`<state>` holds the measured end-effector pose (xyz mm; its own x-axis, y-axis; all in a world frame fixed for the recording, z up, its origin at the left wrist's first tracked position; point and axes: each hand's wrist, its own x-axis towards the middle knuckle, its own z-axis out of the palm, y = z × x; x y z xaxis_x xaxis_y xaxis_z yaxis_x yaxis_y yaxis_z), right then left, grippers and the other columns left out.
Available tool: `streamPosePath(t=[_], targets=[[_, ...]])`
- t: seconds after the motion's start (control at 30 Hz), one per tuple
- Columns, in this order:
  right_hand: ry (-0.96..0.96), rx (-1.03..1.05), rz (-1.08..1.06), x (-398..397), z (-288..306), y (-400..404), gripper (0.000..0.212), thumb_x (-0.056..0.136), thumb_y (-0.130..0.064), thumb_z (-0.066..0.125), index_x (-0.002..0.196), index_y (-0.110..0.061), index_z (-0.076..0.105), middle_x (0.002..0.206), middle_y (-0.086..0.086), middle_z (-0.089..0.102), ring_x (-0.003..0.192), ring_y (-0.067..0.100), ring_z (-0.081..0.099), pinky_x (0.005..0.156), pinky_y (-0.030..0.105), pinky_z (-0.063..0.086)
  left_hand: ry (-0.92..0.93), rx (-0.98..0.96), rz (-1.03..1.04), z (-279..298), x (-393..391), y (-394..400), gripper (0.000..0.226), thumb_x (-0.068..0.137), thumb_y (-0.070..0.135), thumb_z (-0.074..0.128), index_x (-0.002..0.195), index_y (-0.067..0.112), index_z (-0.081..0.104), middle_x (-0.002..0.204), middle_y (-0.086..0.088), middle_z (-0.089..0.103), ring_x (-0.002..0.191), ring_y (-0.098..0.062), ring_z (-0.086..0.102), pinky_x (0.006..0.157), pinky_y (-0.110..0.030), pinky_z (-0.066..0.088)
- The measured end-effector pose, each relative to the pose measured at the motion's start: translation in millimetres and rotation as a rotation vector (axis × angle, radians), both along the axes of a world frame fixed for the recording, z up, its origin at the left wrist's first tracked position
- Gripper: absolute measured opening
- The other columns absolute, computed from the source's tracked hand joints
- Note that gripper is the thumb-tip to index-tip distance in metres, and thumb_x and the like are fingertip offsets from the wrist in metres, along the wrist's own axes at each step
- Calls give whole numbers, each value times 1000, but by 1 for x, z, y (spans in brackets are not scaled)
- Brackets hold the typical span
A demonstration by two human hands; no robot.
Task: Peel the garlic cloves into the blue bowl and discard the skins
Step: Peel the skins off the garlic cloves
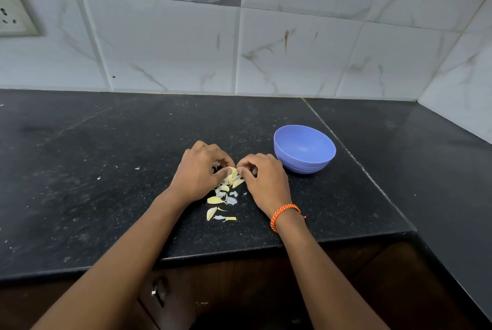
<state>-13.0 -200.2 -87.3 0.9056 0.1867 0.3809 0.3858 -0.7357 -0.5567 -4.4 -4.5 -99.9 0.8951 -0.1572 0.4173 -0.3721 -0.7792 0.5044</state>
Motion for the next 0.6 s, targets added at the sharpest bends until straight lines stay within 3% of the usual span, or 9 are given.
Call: streamPosePath(t=[0.17,0.33,0.6], targets=[[-4,57,4,0,-1,0,7,99,-24,73,94,-29,74,86,-16,67,88,8,57,83,42,56,8,-47,1,-1,0,0,11,92,30,83,94,37,74,88,23,69,103,-11,49,95,-47,46],[5,113,11,1,-2,1,7,102,-22,68,99,-28,70,90,-16,66,93,7,59,91,45,55,-33,-93,13,2,0,-2,7,95,32,81,96,38,76,89,23,70,102,-9,49,91,-40,44],[-100,314,-9,6,0,4,8,105,-21,66,100,-27,69,94,-14,69,95,7,65,80,32,59,-126,-207,49,7,-2,0,14,101,39,71,114,40,77,98,28,72,108,-3,49,96,-46,48]])
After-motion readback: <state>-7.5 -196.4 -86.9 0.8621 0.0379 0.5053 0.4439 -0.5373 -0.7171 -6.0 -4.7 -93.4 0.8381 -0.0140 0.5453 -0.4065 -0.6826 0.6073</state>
